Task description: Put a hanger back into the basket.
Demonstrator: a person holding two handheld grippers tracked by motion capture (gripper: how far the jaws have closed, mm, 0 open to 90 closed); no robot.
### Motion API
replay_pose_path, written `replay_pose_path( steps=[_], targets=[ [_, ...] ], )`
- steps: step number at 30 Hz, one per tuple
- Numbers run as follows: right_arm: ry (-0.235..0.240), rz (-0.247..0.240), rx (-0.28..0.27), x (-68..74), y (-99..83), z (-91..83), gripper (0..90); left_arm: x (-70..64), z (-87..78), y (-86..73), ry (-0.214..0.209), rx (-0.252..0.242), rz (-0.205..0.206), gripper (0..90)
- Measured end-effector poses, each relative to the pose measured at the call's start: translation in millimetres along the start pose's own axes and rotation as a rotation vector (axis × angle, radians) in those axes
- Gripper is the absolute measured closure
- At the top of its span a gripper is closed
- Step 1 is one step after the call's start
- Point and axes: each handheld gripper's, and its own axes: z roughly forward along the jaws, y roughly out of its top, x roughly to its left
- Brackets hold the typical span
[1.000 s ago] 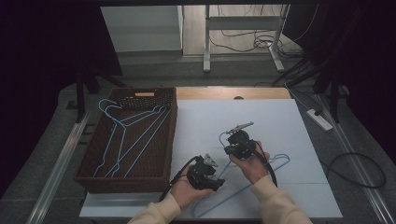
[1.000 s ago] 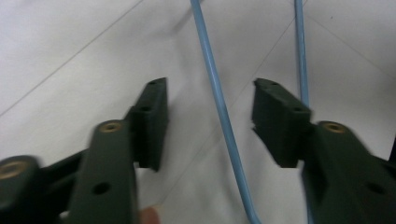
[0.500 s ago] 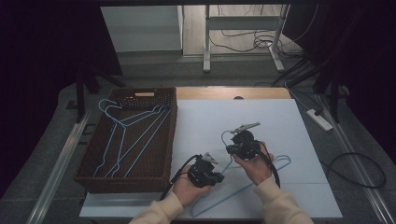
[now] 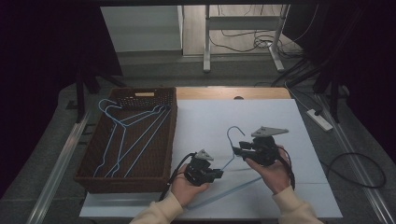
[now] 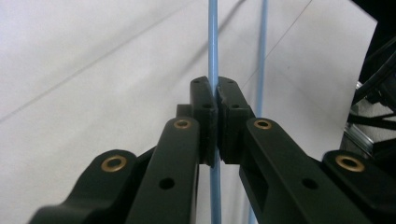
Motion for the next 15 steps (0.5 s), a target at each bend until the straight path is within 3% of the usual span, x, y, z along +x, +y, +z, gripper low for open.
replay_pose_path(
  steps=[1, 4, 12, 15],
  targets=[
    [0.004, 0.001, -0.037, -1.6, -5.4, -10.6, 52.9, -0.7, -2.5, 0.8, -0.003, -0.011, -0.002, 86.5],
    [-0.006, 0.007, -0.095, -5.1, -15.8, -24.5, 47.1, -3.1, -15.7, 4.5, -0.004, -0.047, 0.000, 86.4],
    [-0.005, -0.008, -0.167, -14.3, -33.1, -47.2, 38.8, -5.2, -35.1, 10.5, -0.029, -0.102, -0.017, 86.5],
    [-0.008, -0.019, -0.187, -17.1, -40.6, -56.3, 36.7, -6.6, -49.4, 14.7, -0.032, -0.129, -0.014, 86.5]
  ],
)
